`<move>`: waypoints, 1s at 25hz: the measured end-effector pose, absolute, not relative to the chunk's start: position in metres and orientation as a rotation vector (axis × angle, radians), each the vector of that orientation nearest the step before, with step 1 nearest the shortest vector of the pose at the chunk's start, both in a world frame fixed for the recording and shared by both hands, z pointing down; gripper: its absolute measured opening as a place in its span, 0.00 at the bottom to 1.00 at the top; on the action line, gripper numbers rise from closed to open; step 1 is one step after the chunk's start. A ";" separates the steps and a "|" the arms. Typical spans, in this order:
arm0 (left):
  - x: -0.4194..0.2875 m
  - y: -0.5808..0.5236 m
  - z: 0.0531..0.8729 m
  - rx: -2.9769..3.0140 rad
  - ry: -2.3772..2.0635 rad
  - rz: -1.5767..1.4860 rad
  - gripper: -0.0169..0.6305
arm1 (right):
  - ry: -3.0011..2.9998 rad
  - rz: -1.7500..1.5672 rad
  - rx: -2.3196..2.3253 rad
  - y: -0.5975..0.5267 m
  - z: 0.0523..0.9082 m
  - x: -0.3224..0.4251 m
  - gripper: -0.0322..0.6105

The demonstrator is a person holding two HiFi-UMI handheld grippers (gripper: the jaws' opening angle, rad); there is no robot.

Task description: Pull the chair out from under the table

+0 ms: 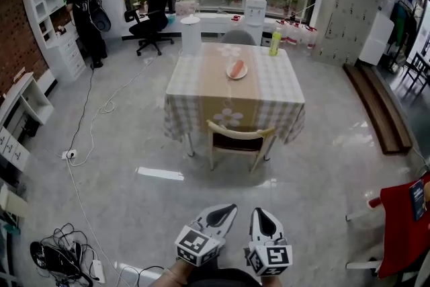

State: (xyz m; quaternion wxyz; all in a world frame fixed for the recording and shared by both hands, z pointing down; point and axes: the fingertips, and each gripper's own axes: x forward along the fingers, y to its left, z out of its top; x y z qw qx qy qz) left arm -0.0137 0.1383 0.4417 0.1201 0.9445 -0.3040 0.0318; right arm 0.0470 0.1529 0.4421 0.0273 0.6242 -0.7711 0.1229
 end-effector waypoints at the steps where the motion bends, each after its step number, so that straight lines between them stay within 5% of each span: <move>1: -0.012 0.131 0.441 2.764 -0.876 0.097 0.04 | -2.376 0.388 1.937 0.146 0.442 0.048 0.07; 25: -0.021 -0.051 0.442 2.753 -0.861 0.066 0.04 | -2.363 0.375 2.000 -0.036 0.439 0.056 0.07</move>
